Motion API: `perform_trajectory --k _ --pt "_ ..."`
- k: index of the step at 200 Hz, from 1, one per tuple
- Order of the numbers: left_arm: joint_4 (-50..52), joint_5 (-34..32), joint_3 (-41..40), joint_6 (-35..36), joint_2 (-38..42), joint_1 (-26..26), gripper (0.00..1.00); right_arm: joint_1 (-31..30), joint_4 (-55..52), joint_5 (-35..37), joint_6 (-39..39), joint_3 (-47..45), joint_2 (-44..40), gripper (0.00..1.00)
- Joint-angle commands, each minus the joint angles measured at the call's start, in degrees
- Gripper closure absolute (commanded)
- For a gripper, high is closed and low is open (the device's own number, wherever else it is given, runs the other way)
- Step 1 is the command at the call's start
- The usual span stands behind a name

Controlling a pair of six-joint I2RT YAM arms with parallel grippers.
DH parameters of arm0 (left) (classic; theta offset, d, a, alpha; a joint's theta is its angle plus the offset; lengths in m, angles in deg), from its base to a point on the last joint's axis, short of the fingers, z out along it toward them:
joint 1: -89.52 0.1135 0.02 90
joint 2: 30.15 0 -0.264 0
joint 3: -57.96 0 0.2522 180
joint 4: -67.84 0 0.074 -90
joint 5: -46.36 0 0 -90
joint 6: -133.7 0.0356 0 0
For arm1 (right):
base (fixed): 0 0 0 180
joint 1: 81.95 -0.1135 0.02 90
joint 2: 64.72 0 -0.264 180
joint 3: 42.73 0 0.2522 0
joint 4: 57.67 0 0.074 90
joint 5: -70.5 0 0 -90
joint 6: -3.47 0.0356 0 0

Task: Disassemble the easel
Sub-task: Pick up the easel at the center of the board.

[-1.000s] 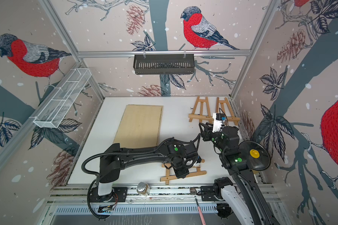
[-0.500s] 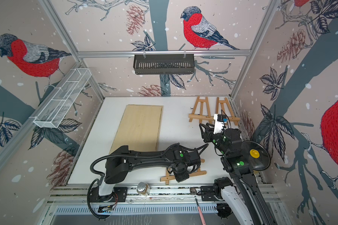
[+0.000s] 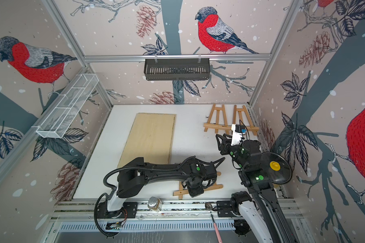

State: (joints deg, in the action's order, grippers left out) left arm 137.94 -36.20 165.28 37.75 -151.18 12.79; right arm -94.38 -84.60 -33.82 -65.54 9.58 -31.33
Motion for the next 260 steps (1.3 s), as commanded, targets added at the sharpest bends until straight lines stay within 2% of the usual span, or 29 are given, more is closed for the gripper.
perform_trajectory --k 1,42,56,60,72,78,110,156,194,230,243,260 --pt "1.5 0.9 -0.5 1.0 -0.8 -0.1 0.69 0.2 1.5 -0.4 0.1 -0.2 -0.3 0.53" --pt "0.7 -0.4 -0.7 1.6 -1.1 -0.1 0.73 0.7 0.9 -0.4 0.0 -0.2 -0.9 0.52" --pt "0.5 -1.7 -0.6 1.8 -0.4 -0.1 0.79 0.9 0.8 -0.4 0.0 -0.1 -1.1 0.52" --pt "0.6 -2.2 -0.4 1.9 -0.1 -0.1 0.84 0.9 0.8 -0.4 0.0 -0.1 -1.1 0.52" --pt "0.7 -4.0 -0.2 2.1 0.6 -0.1 0.86 1.0 0.8 -0.4 0.2 -0.1 -1.2 0.52" --pt "0.8 -4.9 -0.2 2.1 1.1 -0.1 0.91 1.1 0.9 -0.4 0.1 -0.1 -1.1 0.52" --pt "1.3 -7.3 0.5 3.3 4.5 0.5 0.92 1.3 0.9 0.1 0.0 0.3 -1.1 0.52" --pt "1.7 -4.1 1.5 5.7 11.3 5.7 0.91 2.2 0.2 7.5 -2.4 4.8 -4.1 0.52" --pt "-1.7 2.7 1.8 8.9 17.8 10.0 0.9 2.8 -0.2 20.9 -3.5 9.4 -7.0 0.51" --pt "-7.0 10.9 0.2 11.0 25.1 15.1 0.88 2.8 1.5 26.3 -3.9 10.4 -8.3 0.51" --pt "-9.9 15.8 -1.4 11.8 28.2 18.2 0.88 2.8 2.0 27.3 -3.9 10.3 -8.4 0.51" --pt "-15.7 26.5 -4.7 12.6 33.0 22.9 0.86 2.8 2.3 27.9 -4.1 9.6 -8.4 0.51"
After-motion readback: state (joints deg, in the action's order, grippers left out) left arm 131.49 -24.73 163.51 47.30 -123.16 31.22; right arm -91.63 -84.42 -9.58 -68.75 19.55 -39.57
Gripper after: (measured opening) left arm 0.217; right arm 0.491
